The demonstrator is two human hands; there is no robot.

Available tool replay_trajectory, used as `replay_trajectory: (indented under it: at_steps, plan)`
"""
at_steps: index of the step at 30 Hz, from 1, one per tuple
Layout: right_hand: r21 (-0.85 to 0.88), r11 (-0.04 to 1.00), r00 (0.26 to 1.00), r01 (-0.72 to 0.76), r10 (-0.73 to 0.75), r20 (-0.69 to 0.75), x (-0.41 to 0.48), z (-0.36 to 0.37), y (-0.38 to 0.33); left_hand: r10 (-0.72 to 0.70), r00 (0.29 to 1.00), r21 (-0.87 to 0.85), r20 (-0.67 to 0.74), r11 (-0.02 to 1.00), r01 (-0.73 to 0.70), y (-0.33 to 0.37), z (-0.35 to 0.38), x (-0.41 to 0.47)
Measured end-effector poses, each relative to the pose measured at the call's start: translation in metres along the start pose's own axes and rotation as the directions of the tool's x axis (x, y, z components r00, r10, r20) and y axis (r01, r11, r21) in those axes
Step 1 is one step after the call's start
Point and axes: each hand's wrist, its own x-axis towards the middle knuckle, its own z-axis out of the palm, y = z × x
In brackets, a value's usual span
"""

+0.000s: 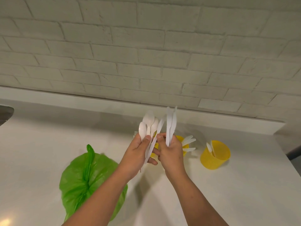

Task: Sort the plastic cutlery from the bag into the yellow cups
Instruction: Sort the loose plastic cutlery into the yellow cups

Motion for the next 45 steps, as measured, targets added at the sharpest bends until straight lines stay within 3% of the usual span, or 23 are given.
replay_trajectory:
  at_steps: [3,7,19,23,26,29,33,38,41,45]
  plan:
    - [0.081,0.996,1.0,-0.028,0.027,0.014,-0.002,0.002,0.0,-0.007,1.0,-0.016,-0.014,1.0,0.006,0.0,0.001,0.0]
    - [-0.171,0.977,0.981,0.131,-0.152,-0.121,0.011,-0.008,0.008,-0.029,0.998,0.032,-0.058,0.999,0.031,-0.005,-0.004,0.001]
    - [-0.114,0.971,0.977,0.211,-0.211,0.016,0.007,-0.007,-0.004,-0.096,0.992,0.022,-0.087,0.995,0.098,-0.005,-0.005,0.005]
    - [-0.182,0.963,0.979,0.197,-0.185,0.082,0.01,-0.007,-0.005,-0.095,0.991,0.074,-0.091,0.992,0.102,-0.006,-0.002,0.006]
    - [-0.299,0.94,0.983,0.166,-0.132,0.131,0.011,-0.005,0.001,-0.115,0.991,0.006,-0.065,0.993,0.116,-0.004,0.004,0.007]
    - [-0.286,0.947,0.983,0.145,-0.106,0.147,0.009,-0.004,0.01,-0.138,0.983,-0.072,-0.118,0.989,0.13,-0.002,0.01,0.008]
    - [-0.286,0.944,0.987,0.163,-0.153,0.057,0.007,-0.001,0.014,-0.066,0.977,0.121,-0.202,0.988,0.091,-0.006,0.013,0.006]
    - [-0.241,0.952,0.981,0.19,-0.193,0.009,0.005,0.006,0.021,0.062,0.983,0.076,-0.17,0.996,-0.05,-0.018,0.015,0.008]
    - [-0.192,0.963,0.982,0.187,-0.188,0.014,0.004,0.008,0.027,0.0,0.992,-0.074,-0.126,0.997,-0.009,-0.013,0.014,0.005]
    - [-0.17,0.969,0.984,0.177,-0.178,0.01,0.005,0.005,0.029,-0.161,0.986,-0.278,-0.038,0.95,0.145,-0.009,0.01,0.003]
